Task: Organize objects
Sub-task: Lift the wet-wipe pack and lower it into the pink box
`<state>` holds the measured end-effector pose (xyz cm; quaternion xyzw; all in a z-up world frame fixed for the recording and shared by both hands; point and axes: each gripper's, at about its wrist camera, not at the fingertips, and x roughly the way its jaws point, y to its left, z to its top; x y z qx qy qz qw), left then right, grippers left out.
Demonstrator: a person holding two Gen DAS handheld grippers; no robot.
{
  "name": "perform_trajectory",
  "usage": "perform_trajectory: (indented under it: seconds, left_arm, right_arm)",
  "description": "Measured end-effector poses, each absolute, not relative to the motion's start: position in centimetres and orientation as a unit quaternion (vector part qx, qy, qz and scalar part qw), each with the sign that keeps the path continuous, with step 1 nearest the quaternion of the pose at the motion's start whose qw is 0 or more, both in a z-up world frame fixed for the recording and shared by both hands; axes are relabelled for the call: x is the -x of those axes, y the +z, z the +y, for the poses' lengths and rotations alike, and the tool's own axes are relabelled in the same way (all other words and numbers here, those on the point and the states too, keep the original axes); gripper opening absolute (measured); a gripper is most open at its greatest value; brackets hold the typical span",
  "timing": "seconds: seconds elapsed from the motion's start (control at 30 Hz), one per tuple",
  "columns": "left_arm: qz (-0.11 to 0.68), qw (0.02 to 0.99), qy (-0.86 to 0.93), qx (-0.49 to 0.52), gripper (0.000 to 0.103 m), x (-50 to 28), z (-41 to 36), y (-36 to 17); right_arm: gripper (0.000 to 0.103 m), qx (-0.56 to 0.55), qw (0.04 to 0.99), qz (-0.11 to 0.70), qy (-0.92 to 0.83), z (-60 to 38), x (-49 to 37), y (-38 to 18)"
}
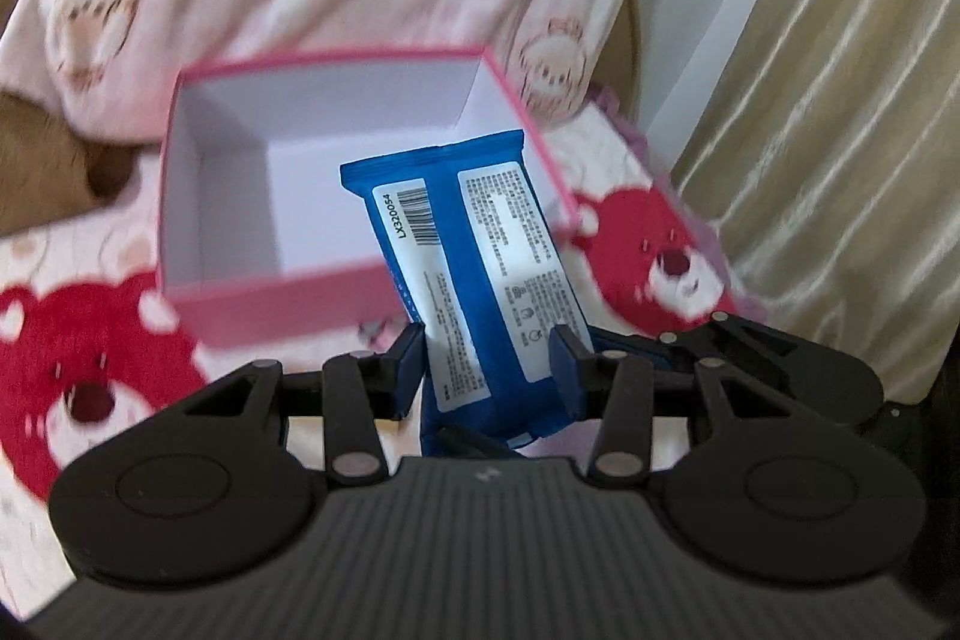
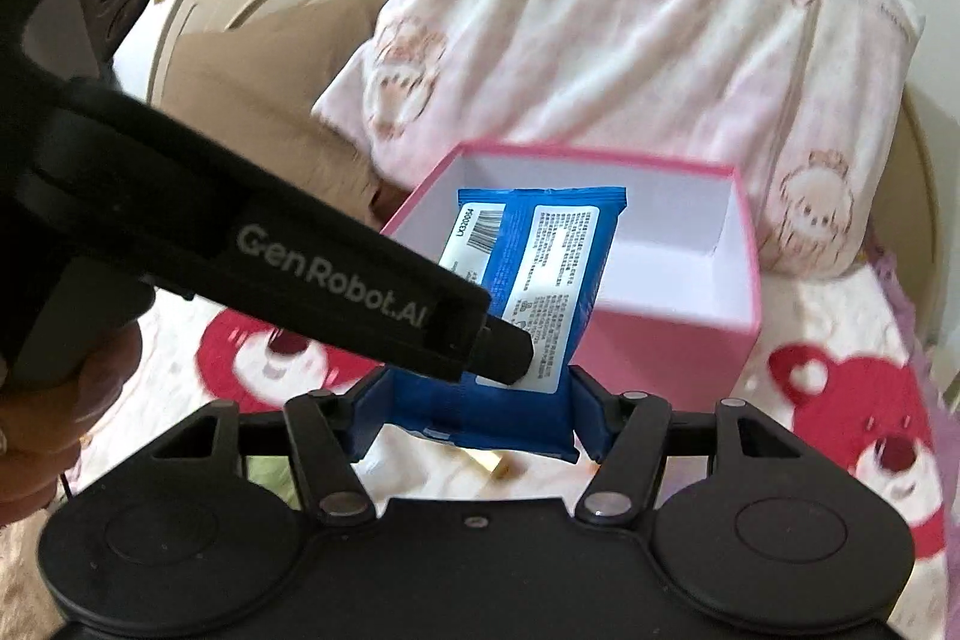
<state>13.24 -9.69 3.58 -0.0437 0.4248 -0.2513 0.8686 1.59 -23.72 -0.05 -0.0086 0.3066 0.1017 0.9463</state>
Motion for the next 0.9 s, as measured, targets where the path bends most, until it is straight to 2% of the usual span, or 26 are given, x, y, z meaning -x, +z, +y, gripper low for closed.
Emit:
perform_trajectory:
  seconds: [0.3, 0.53, 0.63, 0.73, 0.9]
  left_arm:
    - [0.44, 0.857, -0.262, 0.057, 0.043, -22.7, -13.9, 4.4]
    - [0.484, 0.834, -0.255, 0.074, 0.043, -30.5, -15.5, -0.1]
    - [0.505, 0.817, -0.257, 0.105, 0.043, -33.0, -15.4, -2.6]
    - [0.522, 0.803, -0.26, 0.122, 0.043, -34.6, -15.4, -4.8]
    - [0.532, 0.79, -0.268, 0.148, 0.043, -35.6, -15.4, -7.2]
  right_arm:
    - [0.066, 0.002, 0.94, 0.332, 0.079, -26.7, -11.6, 0.7]
    - [0.063, -0.028, 0.913, 0.402, 0.063, -29.7, -20.5, -2.2]
    - [0.058, -0.022, 0.905, 0.421, 0.05, -30.6, -23.3, -4.1]
    - [0.052, -0.009, 0.897, 0.44, 0.032, -30.7, -24.9, -5.8]
    - [0.051, 0.028, 0.894, 0.448, 0.003, -29.8, -25.9, -7.5]
